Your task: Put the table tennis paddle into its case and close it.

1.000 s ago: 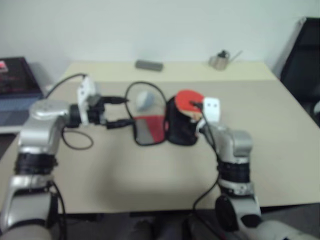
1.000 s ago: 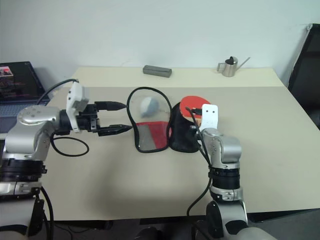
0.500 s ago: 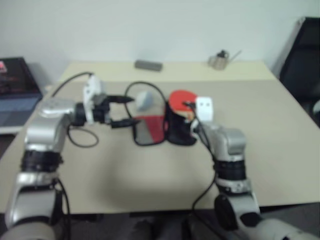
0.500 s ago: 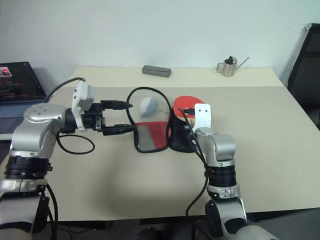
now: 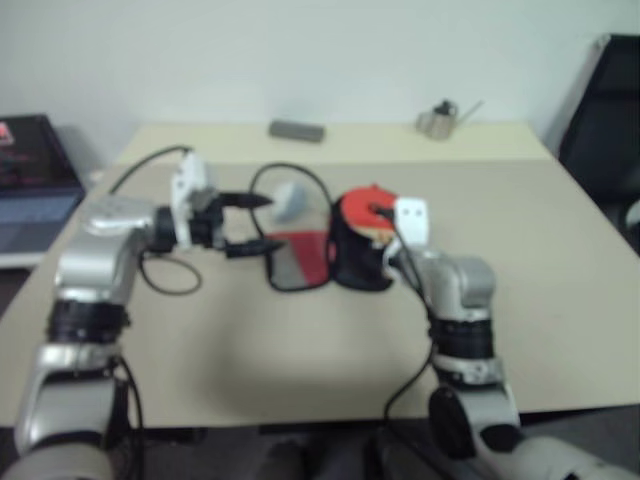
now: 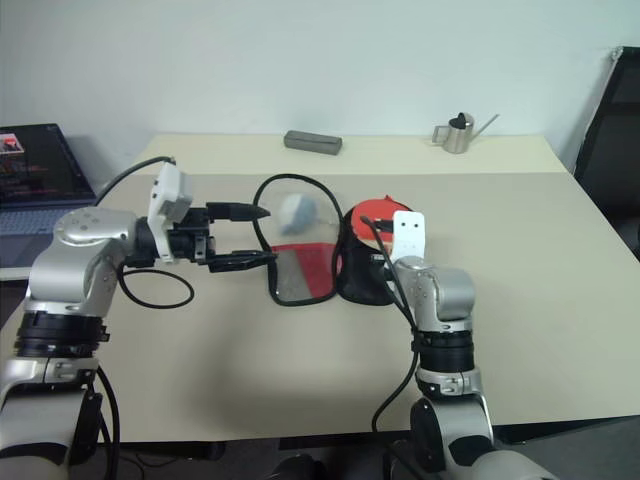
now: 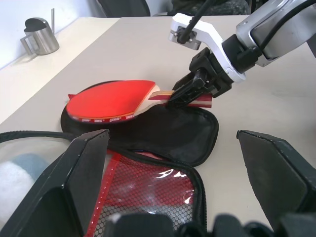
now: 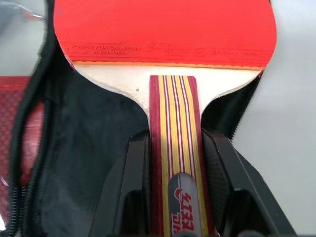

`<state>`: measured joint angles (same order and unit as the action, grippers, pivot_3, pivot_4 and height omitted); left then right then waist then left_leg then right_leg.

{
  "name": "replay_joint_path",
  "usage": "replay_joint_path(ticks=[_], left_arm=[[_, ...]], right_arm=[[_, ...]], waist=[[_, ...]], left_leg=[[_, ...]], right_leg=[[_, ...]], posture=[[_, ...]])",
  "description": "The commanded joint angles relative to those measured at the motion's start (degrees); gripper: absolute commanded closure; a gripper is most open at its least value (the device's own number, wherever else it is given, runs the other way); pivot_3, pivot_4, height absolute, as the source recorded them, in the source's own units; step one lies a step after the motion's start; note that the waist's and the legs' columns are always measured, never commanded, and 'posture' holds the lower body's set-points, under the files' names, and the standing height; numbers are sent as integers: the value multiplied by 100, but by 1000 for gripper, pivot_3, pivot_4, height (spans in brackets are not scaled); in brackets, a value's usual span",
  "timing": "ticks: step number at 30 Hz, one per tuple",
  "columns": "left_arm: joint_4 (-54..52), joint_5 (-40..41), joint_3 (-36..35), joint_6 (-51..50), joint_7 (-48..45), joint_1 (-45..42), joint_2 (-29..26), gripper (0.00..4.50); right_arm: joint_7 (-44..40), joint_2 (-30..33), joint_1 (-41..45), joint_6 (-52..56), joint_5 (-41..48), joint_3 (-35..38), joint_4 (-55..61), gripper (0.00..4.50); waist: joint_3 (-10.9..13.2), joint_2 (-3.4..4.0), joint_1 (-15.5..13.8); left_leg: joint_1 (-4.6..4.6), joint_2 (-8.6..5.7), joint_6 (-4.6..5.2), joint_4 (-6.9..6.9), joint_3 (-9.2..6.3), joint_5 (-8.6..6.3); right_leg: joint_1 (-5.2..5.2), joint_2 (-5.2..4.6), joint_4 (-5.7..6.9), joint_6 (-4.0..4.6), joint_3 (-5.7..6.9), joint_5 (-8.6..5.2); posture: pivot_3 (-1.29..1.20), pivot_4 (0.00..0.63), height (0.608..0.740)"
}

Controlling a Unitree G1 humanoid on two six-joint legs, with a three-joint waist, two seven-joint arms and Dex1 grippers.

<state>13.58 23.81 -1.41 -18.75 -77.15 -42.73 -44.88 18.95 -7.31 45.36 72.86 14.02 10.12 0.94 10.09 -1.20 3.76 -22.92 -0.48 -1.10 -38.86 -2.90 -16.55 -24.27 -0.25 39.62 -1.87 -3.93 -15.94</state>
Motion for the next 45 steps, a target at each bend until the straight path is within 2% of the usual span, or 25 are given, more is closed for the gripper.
replay_joint_path(ticks=[1, 13, 19, 26, 31, 35, 38, 41, 45], left_arm=[[-112, 17, -21, 4, -84, -167, -43, 0], [-129, 12, -47, 11, -47, -125, -50, 0], [-147, 17, -48, -4, -24, -128, -38, 0], [-118, 13, -48, -3, -28, -144, -39, 0], [-114, 9, -41, -4, -24, -153, -30, 0], [-91, 14, -45, 6, -16, -208, -7, 0], [-154, 50, -106, -4, 31, -128, 3, 0], [-291, 95, -179, -52, 117, 72, 15, 0], [-372, 108, -258, -67, 192, 336, -8, 0]], right_arm=[[304, -1191, 669, -72, 229, 305, -97, 3377], [838, -1285, 1135, -613, 939, 228, -693, 3377], [738, -1206, 1199, -626, 1195, -49, -788, 3377], [637, -1044, 1217, -729, 1360, -333, -780, 1132], [561, -906, 1244, -870, 1327, -519, -732, 1132], [-453, 151, 1906, -2054, 995, -858, -369, 1132], [-1324, 850, 2020, -2148, 1092, -799, -26, 1132], [-2389, 1644, 1567, -1700, 1609, -754, 704, 1132], [-3490, 2695, 634, -1041, 2239, -774, 1517, 1132]], waist=[[0, 0, 0], [0, 0, 17], [0, 0, 104], [0, 0, 125], [0, 0, 125], [8, 5, 138], [6, 2, 131], [-11, -24, 82], [-9, -23, 62]], left_leg=[[0, 0, 0, 0, 0, 0], [1, 0, 0, -1, 0, 1], [0, 0, -1, 0, -1, 1], [1, 1, 0, 1, -2, 1], [0, 1, -1, 1, -4, 1], [-2, 0, -1, 1, 0, 1], [-3, 3, -1, 1, -6, 0], [-2, 5, -1, 4, -37, 0], [-10, 0, 1, 1, -34, -1]], right_leg=[[0, 0, 1, 0, 0, 0], [2, 0, 2, 0, 1, 0], [1, 0, 3, 0, 2, 0], [0, 0, 3, 0, 2, 0], [0, 0, 2, 0, 4, 0], [-6, 1, 5, 0, 1, 0], [-12, 3, 15, 0, 14, 0], [13, -1, -20, 0, 28, 0], [23, -12, -46, 0, 20, 0]], posture=[[0, 150, 740], [0, 150, 740], [0, 150, 740], [0, 150, 740], [0, 150, 740], [0, 150, 740], [0, 150, 740], [0, 150, 740], [0, 150, 740]])
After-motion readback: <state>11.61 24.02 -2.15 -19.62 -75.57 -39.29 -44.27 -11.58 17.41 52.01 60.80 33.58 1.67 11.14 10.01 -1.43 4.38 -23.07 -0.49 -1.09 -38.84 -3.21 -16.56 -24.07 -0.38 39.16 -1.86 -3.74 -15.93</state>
